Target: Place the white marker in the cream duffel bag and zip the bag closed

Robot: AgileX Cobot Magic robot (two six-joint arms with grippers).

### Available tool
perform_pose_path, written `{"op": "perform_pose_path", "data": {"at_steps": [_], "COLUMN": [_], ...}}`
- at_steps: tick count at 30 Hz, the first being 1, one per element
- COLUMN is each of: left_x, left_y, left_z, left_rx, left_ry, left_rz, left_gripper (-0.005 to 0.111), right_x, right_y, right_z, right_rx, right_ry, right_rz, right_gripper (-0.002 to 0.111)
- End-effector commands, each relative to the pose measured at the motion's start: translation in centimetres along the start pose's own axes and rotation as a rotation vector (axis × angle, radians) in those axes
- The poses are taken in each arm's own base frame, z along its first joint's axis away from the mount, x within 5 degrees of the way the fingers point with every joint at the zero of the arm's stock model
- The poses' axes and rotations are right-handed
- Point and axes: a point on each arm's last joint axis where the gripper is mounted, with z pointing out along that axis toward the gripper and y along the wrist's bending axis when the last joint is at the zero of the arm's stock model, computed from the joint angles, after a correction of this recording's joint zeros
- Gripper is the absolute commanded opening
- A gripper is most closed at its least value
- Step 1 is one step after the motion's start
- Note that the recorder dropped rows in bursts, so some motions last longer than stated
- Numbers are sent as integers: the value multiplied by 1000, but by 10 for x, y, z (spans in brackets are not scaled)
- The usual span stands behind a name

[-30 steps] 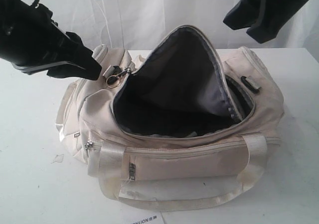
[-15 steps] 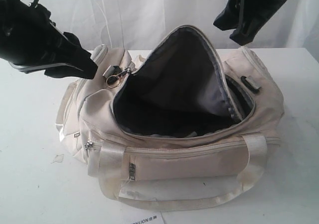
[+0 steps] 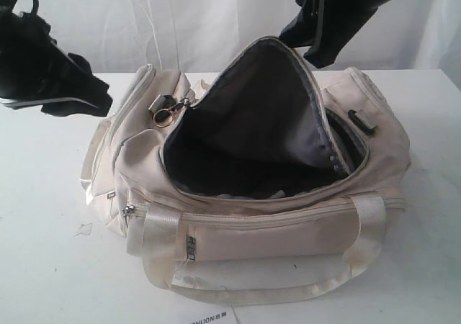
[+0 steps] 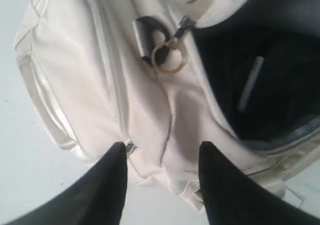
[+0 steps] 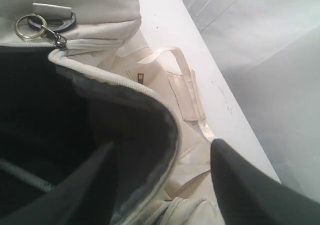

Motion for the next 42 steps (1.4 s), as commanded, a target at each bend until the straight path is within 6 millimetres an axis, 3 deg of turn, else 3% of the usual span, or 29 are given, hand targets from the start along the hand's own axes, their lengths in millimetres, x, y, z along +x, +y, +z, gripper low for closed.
{"op": "perform_pose_path", "data": {"at_steps": [1, 8, 12, 14, 20, 28, 36, 42], "left_x": [18, 40, 42, 42, 42, 44, 44, 44], "left_y": [11, 13, 13, 13, 13, 13, 13, 13], "left_z": [7, 21, 23, 24, 24, 24, 24, 24], "left_rx": [-30, -38, -40, -41, -41, -38, -38, -37], "left_ry": [29, 33, 27, 24, 25, 36, 36, 36], "left_rz": [-51, -95, -101, -110, -121, -137, -148, -151], "left_gripper": [50, 50, 50, 50, 50, 50, 50, 50], "right_x": [4, 11, 13, 15, 15, 12, 2, 3], "right_y": [-2, -4, -5, -4, 8, 27, 38, 29], "right_z": [14, 37, 45, 49, 50, 30, -7, -9], "right_rx": [-11, -14, -13, -29, -160, -355, -441, -317], "right_ry": [10, 29, 34, 44, 44, 56, 34, 53], "right_rz": [-24, -31, -29, -24, 44, 89, 133, 129], "right_gripper": [52, 52, 50, 46, 20, 17, 17, 20]}}
